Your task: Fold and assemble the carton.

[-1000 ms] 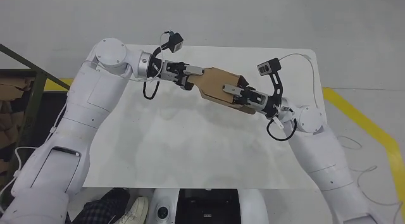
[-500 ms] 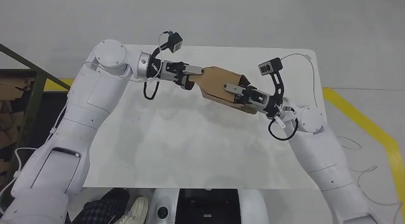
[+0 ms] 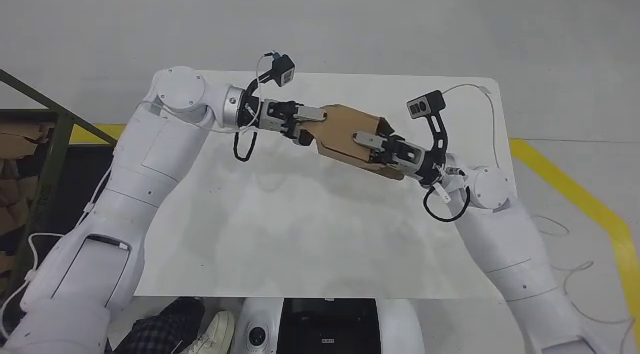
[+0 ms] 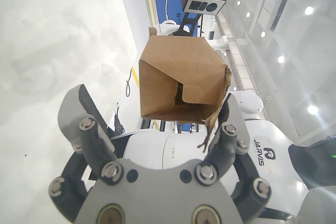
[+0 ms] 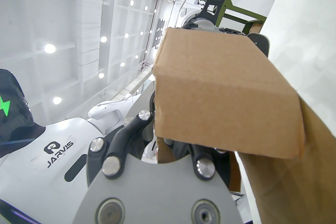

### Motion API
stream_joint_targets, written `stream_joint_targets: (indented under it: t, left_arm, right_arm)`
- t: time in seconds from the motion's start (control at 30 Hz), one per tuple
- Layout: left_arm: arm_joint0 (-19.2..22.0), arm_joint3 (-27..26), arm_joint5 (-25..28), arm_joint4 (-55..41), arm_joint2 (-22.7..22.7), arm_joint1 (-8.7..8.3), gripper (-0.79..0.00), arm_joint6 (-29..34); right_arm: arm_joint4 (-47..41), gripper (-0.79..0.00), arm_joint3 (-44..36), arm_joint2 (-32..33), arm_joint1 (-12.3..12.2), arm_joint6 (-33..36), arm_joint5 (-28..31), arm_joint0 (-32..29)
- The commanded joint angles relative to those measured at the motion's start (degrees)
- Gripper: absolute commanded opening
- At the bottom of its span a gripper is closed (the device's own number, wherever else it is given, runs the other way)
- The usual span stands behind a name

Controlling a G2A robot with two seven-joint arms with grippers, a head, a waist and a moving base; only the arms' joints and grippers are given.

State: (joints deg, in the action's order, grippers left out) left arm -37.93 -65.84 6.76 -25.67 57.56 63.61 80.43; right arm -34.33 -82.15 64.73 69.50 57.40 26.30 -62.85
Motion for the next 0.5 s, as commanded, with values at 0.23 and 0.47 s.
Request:
stream_joint_targets:
  t: [0.23, 0.47]
  left_arm:
    - [-0.22, 0.18, -0.30, 1.34, 0.53, -0.43, 0.000, 0.26]
    - [-0.13, -0.39, -0.23, 0.90, -0.83, -0.02, 0.000, -0.02]
  right_arm:
    - [-0.31, -0.785, -0.04, 0.63, -0.05, 0.20, -0.01, -0.08]
    - [-0.20, -0.785, -0.53, -0.04, 0.12, 0.32, -0.18, 0.07]
